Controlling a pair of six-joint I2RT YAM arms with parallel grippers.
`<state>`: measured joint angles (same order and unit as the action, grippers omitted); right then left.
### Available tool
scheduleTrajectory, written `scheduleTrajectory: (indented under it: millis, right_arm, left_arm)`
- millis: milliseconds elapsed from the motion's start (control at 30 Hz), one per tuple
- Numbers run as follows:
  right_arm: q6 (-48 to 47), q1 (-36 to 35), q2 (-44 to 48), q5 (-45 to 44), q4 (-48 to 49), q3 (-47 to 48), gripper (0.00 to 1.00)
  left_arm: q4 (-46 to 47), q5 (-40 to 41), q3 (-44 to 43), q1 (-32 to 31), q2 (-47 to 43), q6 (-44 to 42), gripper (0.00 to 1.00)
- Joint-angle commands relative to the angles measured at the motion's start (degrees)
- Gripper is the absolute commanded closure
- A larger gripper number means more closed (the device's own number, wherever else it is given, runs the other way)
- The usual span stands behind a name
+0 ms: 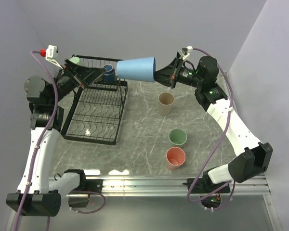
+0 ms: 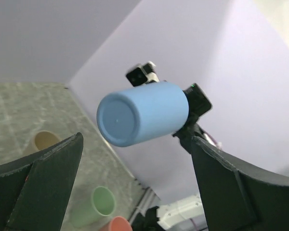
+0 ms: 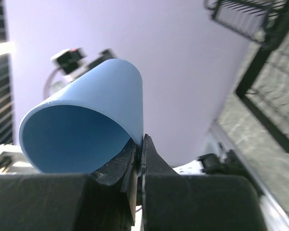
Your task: Load the cups into the dish rack
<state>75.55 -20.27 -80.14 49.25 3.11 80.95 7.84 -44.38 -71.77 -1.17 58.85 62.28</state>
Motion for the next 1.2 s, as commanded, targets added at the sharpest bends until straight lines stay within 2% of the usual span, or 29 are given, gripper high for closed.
scheduleTrajectory:
  millis: [0, 233, 433, 600, 900, 1167]
  right_arm:
    - [7.24, -0.91, 0.16, 3.83, 10.50, 1.50, 1.00]
    - [9.18, -4.07, 0.95, 2.43, 13.32, -0.70, 1.00]
    - [8.39, -7.49, -0.02, 0.84, 12.88, 0.00, 1.00]
    - [9.53, -9.70, -1.33, -0.30, 14.90, 0.35, 1.00]
    - [11.99, -10.93, -3.44, -1.70, 19.82, -0.35, 1.00]
    - [10.41, -11.45, -3.80, -2.41, 18.51, -1.32, 1.00]
  left_arm:
    - [16.76, -5.28, 2.77, -0.06, -1.37, 10.48, 0.01]
    - [17.30, -4.22, 5.23, -0.50, -1.98, 11.20, 0.01]
    - [25.03, -4.84, 6.12, -1.20, -1.37, 16.38, 0.01]
    - [21.70, -5.72, 5.41, -2.26, -1.10, 14.62, 0.00]
    - [21.17, -7.30, 5.59, -3.14, -1.37, 15.41, 0.00]
    - [20.73, -7.91, 5.94, -3.22, -1.99, 15.33, 0.19]
